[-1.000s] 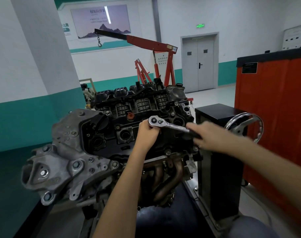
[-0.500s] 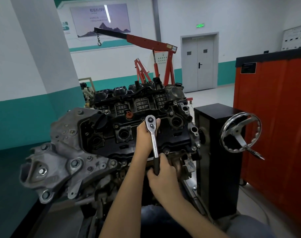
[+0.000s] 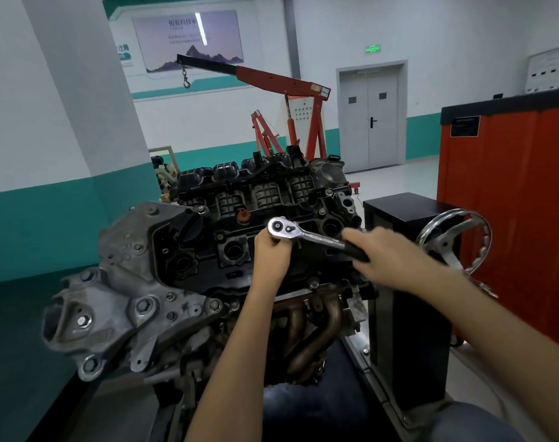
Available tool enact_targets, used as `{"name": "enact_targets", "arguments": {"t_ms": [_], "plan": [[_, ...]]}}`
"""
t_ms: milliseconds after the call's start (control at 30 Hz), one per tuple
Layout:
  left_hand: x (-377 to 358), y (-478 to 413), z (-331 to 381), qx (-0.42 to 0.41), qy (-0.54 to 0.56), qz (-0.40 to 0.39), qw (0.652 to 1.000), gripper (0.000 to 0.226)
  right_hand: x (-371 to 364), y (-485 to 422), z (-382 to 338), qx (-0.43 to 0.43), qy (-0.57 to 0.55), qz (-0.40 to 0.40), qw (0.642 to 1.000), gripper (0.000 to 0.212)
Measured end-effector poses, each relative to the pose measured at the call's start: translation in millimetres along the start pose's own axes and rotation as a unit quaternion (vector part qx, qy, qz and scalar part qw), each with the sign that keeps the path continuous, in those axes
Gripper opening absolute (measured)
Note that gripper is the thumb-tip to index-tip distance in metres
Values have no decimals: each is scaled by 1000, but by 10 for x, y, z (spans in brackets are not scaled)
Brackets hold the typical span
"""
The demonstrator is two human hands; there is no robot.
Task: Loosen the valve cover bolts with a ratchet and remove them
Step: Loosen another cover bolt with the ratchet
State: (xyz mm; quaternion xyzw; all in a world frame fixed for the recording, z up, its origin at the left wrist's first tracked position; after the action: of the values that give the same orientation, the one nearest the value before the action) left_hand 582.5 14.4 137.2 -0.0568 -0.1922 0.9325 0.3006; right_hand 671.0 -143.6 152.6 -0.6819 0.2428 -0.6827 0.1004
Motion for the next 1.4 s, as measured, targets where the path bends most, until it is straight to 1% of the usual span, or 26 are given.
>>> {"name": "enact_targets", "arguments": {"t_ms": [67,133,233,267,300,333,400,467,533,600,633,667,733,767,800,833,867,933,967,1000,1033,1100,1200,1267,1333,1400], "plan": [[-45,22,15,-11,-11,-5,1000,41,-337,284,-201,-70,-153,44,985,27],[-82,44,35,-20,-29,-6,999,48,-658,430,-507,-134,-286,91,944,22],[-66,-1,46,-23,-77,1,997,48,-986,366,-918,-180,-383,148,894,23],[-61,-18,49,-21,-89,-3,996,48,-1033,335,-997,-185,-402,147,885,27],[-56,-29,51,-17,-88,-8,996,48,-1043,322,-995,-186,-405,136,885,29],[-48,-35,49,-12,-78,-14,997,49,-1010,324,-922,-182,-389,121,895,30],[-37,-32,61,-16,-76,-34,996,51,-855,349,-662,-150,-320,77,932,26],[-54,-17,118,-43,-90,-60,993,47,-577,318,-306,-97,-220,36,970,23],[-121,-6,189,-64,-95,-87,990,43,-267,160,26,-39,-89,-13,995,23],[-209,6,222,-68,-86,-98,989,44,-32,-43,210,14,17,-54,998,21],[-233,18,224,-66,-71,-94,991,46,40,-117,244,32,50,-57,997,21],[-235,36,223,-67,-54,-85,993,47,71,-155,248,40,69,-50,996,22],[-195,54,226,-79,-26,-58,995,46,27,-80,192,16,60,-13,998,22],[-171,51,221,-84,-16,-46,995,46,-63,30,122,-11,17,8,1000,21],[-154,48,217,-85,-6,-33,996,46,-204,160,13,-44,-58,23,997,21],[-148,47,215,-82,3,-17,996,46,-372,277,-141,-77,-151,37,985,23],[-154,42,218,-76,17,-2,997,46,-550,362,-316,-108,-237,55,964,25],[-188,34,222,-63,44,13,997,45,-854,425,-647,-163,-363,100,912,22],[-194,37,231,-66,38,20,997,45,-951,416,-772,-177,-402,120,890,22],[-194,42,235,-70,23,23,997,45,-996,391,-851,-178,-425,131,878,21],[-182,33,230,-73,11,20,997,46,-993,368,-858,-172,-426,130,879,19],[-156,-18,195,-67,-18,-7,998,49,-872,347,-700,-148,-372,97,911,19],[-166,-102,179,-46,-84,-66,993,52,-530,294,-286,-84,-245,17,966,22],[-208,-156,182,-43,-109,-107,987,53,-227,124,-24,-22,-94,-35,995,20],[-263,-153,206,-55,-136,-129,981,54,55,-99,146,34,42,-73,996,21],[-234,-147,235,-60,-125,-96,986,54,241,-247,180,54,84,-65,993,18]]}}
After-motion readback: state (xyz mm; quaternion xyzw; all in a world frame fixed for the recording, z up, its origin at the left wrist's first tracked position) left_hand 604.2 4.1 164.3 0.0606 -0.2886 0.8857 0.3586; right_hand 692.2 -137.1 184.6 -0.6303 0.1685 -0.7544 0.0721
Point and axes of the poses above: each hand's wrist, its own y-axis away from the middle knuckle, its own x-axis out of the back of the hand, z = x × y, the point moved 9 cm from there along -y, towards the middle knuckle, and after that the axes turned 7 degrees about x, right-handed, at the moved point
